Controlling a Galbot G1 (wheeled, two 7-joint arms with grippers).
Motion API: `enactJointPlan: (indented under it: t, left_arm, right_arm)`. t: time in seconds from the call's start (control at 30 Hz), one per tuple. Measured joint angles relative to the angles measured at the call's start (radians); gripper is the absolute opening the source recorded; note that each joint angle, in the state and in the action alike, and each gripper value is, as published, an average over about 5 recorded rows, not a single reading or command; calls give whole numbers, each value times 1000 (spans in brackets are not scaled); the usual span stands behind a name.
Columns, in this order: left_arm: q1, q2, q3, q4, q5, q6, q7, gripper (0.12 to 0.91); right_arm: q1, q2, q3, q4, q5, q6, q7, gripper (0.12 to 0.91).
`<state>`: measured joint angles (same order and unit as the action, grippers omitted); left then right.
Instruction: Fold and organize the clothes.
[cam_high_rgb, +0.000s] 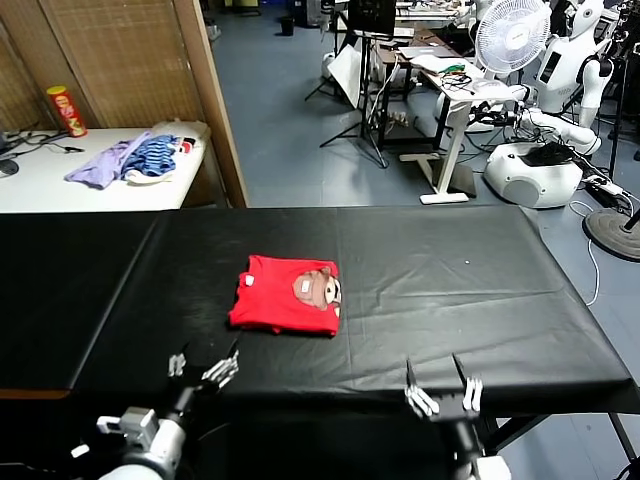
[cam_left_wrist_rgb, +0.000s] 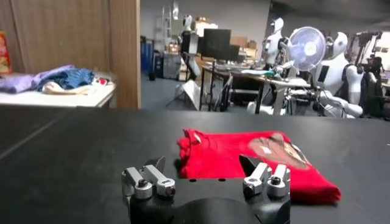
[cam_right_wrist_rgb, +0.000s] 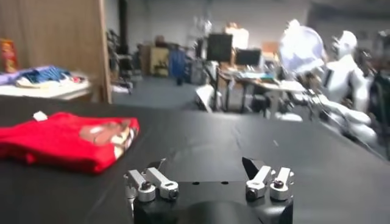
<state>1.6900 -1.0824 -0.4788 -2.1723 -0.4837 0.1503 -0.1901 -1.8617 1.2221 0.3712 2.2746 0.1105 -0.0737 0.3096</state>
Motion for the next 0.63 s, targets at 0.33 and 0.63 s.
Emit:
enactJointPlan:
  t: [0.33,0.63]
  left_arm:
    - [158,29,-65,-133,-37,172,-84,798]
    - [187,14,-72,-154,-22,174,-57,798]
  right_arm:
    - [-195,8,23,124,19,-107,83,798]
    - [-221,9,29,143,20,-113,84,798]
